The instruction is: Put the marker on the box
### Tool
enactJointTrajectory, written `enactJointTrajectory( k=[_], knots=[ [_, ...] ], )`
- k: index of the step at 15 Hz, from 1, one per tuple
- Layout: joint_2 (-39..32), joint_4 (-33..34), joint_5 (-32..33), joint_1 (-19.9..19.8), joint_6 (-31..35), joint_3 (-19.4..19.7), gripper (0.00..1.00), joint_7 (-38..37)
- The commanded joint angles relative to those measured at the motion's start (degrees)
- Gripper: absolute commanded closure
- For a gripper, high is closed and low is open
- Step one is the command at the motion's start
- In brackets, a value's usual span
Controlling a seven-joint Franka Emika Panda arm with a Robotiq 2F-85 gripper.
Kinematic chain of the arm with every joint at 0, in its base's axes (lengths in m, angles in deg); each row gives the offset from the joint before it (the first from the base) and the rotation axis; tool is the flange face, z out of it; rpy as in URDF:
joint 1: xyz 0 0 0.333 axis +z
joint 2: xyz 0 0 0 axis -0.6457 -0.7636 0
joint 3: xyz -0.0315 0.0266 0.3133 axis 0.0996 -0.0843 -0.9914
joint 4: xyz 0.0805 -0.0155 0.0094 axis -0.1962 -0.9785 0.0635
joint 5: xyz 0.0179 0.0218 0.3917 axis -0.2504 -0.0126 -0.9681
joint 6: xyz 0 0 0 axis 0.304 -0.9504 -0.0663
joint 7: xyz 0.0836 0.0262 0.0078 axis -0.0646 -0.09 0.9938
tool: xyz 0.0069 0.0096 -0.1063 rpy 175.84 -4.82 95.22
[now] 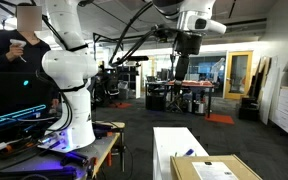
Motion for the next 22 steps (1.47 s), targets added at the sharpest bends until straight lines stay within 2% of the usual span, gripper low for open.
enactJointTrajectory(
  k=[1,16,22],
  knots=[
    [-0.08,0.09,-0.24,-1.17,-0.12,-1.09,0.0,0.22],
    [-0.08,0.09,-0.24,-1.17,-0.12,-1.09,0.0,0.22],
    [-0.95,0.33,-0.49,-0.47,-0.27,-2.25,0.0,1.37]
  ],
)
